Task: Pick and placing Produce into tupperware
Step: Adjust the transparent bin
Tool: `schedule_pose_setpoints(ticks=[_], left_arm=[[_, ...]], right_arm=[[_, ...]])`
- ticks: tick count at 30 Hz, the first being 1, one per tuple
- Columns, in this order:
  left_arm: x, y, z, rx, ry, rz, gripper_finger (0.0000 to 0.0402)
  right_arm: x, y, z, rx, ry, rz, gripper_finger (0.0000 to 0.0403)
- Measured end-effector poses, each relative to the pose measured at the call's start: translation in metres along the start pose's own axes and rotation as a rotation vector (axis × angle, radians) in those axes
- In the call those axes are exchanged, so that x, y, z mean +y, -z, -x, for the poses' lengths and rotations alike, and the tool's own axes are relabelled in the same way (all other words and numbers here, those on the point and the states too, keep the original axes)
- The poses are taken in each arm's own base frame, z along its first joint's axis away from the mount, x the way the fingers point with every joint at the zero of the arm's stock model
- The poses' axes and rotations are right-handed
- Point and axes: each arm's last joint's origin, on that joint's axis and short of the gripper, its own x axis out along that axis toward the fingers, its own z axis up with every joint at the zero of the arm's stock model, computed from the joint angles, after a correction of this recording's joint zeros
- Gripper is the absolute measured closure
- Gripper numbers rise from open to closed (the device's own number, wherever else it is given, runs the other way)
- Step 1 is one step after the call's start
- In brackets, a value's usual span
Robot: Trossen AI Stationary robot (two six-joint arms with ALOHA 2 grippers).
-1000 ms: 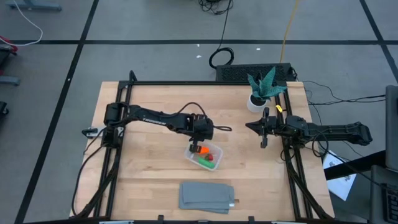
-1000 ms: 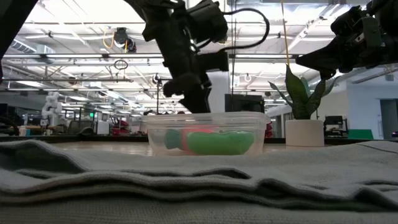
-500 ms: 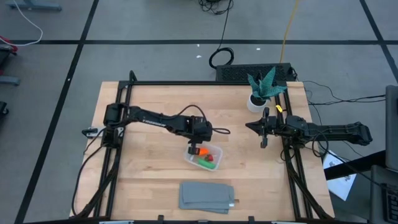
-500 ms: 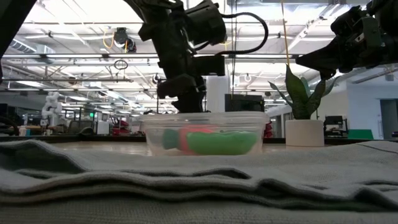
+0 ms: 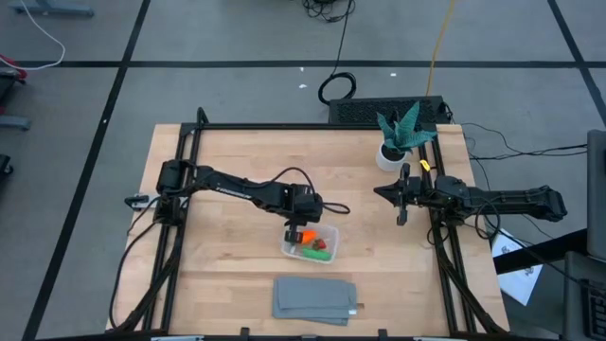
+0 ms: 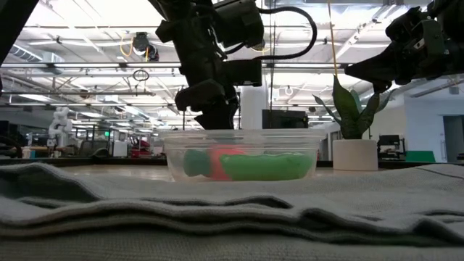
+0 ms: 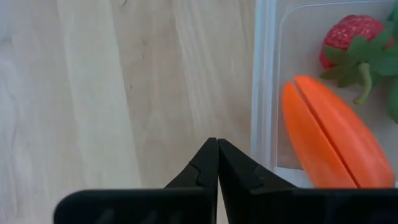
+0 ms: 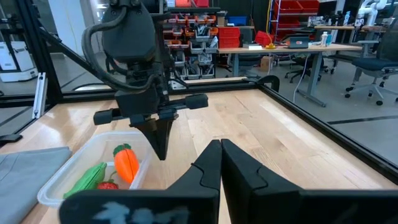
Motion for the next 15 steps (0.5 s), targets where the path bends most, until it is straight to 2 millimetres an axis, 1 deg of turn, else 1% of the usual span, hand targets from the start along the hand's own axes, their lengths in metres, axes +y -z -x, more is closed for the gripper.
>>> schedule_pose_setpoints(ticks=[7, 11, 15], left_arm=[[-0.0078, -0.0013, 0.0006, -0.003, 0.009, -0.013, 0.0399], [-0.0093, -0.0015, 0.0008, -0.003, 0.01, -0.016, 0.0393], [-0.009, -0.0015, 0.0008, -0.004, 0.01, -0.011, 0.0399]], right_arm=[[0.0, 0.0, 0.0, 0.0, 0.0, 0.0, 0.0403], [0.0, 0.0, 0.0, 0.0, 0.0, 0.0, 0.0403], [0.0, 0.0, 0.0, 0.0, 0.0, 0.0, 0.0403]])
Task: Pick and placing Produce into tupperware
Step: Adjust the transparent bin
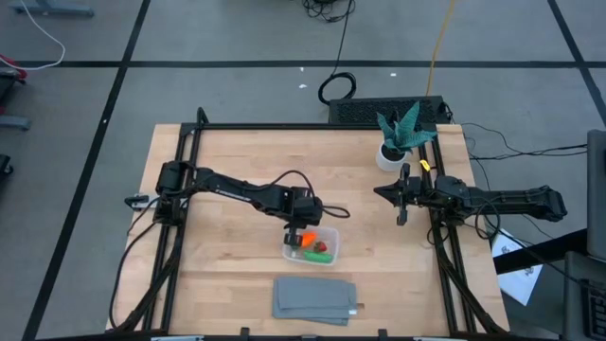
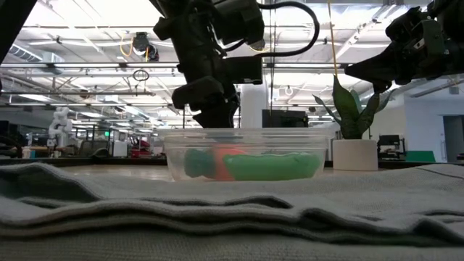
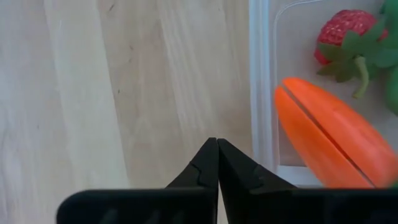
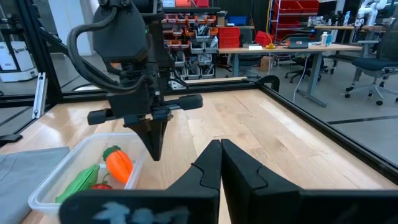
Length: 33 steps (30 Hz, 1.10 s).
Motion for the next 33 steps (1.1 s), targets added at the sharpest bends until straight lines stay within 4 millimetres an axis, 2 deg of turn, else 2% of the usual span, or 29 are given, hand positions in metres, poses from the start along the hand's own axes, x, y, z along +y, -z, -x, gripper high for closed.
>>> schedule_pose_setpoints(ticks=[9, 17, 26, 33], left_arm=[[0.006, 0.007, 0.002, 0.078, -0.121, 0.02, 0.0382], [0.007, 0.01, 0.002, 0.112, -0.12, 0.05, 0.0399], [-0.002, 0.012, 0.003, 0.139, -0.096, 0.059, 0.0379], [-0.007, 0.011, 0.003, 0.135, -0.079, 0.051, 0.0394]], right_arm=[[0.0, 0.0, 0.0, 0.0, 0.0, 0.0, 0.0403], [0.0, 0.0, 0.0, 0.0, 0.001, 0.0, 0.0403], [0.0, 0.0, 0.0, 0.0, 0.001, 0.0, 0.0403], [0.0, 0.0, 0.0, 0.0, 0.001, 0.0, 0.0403]])
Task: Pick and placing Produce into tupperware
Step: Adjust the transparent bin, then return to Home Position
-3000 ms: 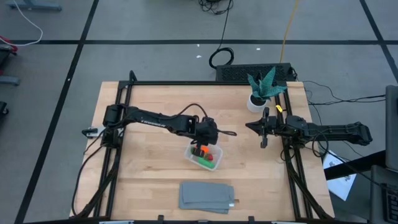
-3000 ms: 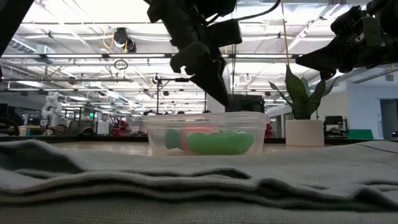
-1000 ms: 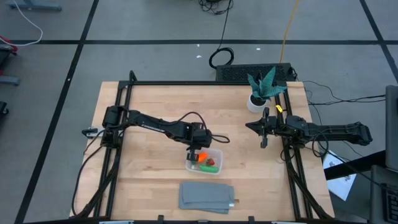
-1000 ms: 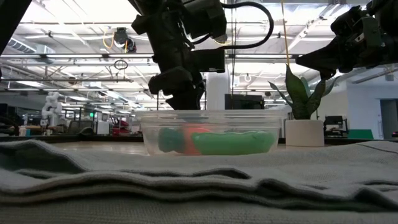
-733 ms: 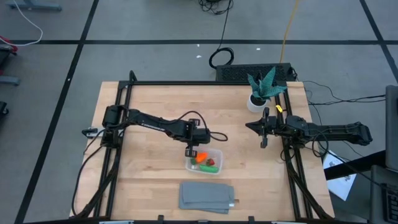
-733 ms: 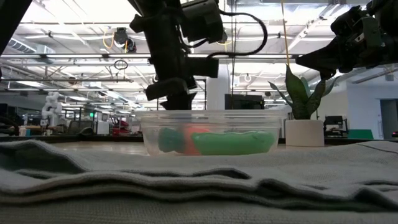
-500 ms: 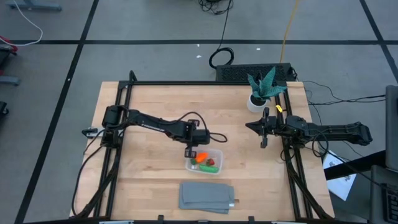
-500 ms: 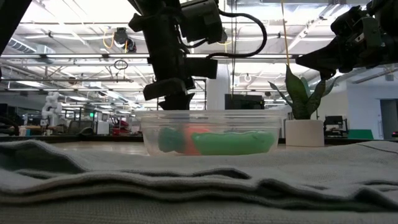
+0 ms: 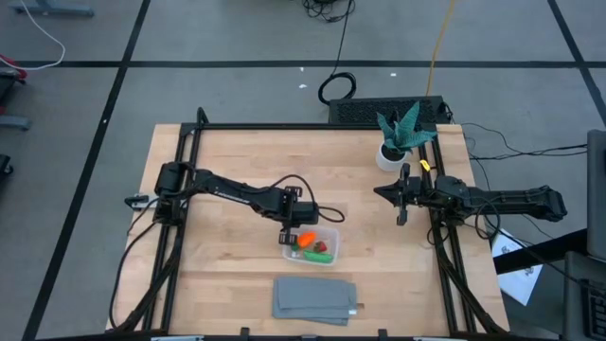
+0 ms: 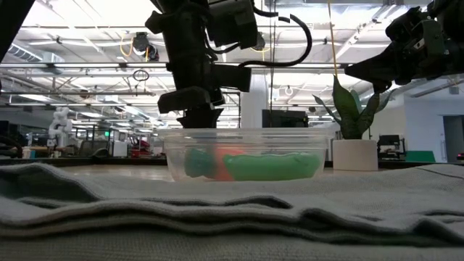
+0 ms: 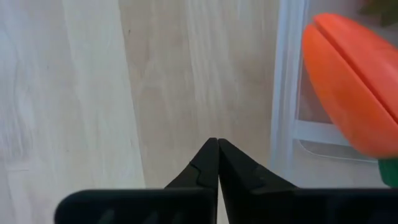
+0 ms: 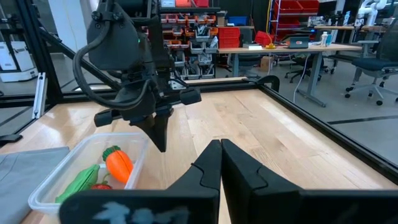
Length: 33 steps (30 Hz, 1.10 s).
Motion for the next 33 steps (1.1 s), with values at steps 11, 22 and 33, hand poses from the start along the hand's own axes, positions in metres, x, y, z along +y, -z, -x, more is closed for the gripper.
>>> schedule_pose_setpoints(ticks=[11, 22, 33], left_arm=[[-0.01, -0.001, 0.002, -0.005, 0.031, 0.013, 0.0381], [-0.017, -0.001, 0.004, -0.007, -0.059, -0.027, 0.0395], [-0.005, -0.004, 0.031, -0.063, -0.266, -0.151, 0.0399]], right_arm=[[0.0, 0.0, 0.0, 0.0, 0.0, 0.0, 0.0403], [0.0, 0.0, 0.0, 0.0, 0.0, 0.0, 0.0403], [0.0, 0.0, 0.0, 0.0, -0.002, -0.024, 0.0403]])
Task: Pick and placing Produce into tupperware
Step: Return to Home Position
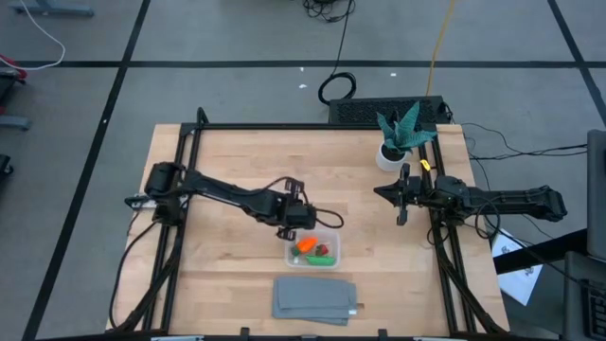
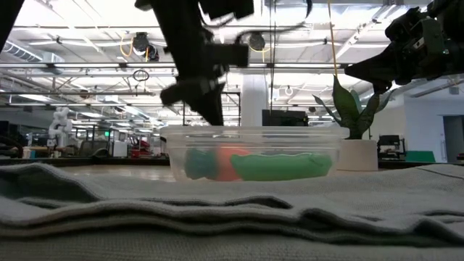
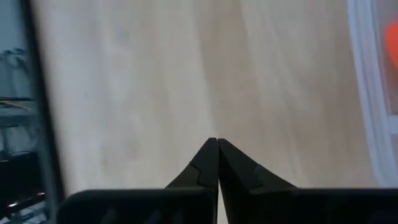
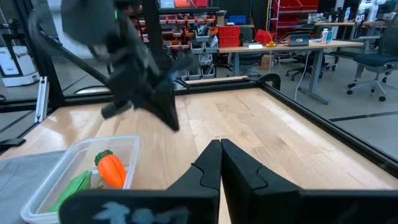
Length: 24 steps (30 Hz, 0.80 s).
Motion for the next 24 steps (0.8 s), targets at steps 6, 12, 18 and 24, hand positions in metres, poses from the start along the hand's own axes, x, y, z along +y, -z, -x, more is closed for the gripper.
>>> schedule_pose_setpoints(ticks=[6, 12, 18, 24], left_arm=[[0.03, 0.002, 0.059, -0.167, -0.069, 0.018, 0.04], [0.06, 0.015, 0.121, -0.384, -0.074, -0.022, 0.04], [0.088, 0.051, 0.157, -0.633, -0.002, 0.031, 0.0401], [0.093, 0.102, 0.155, -0.768, -0.034, 0.149, 0.0401]], right_arm=[[0.0, -0.001, 0.0, -0.008, -0.001, -0.001, 0.0403], [0.0, -0.001, 0.001, -0.015, -0.004, -0.001, 0.0403], [0.0, -0.002, 0.001, -0.017, -0.006, -0.003, 0.0403], [0.001, -0.005, 0.001, -0.054, -0.036, -0.007, 0.0403]])
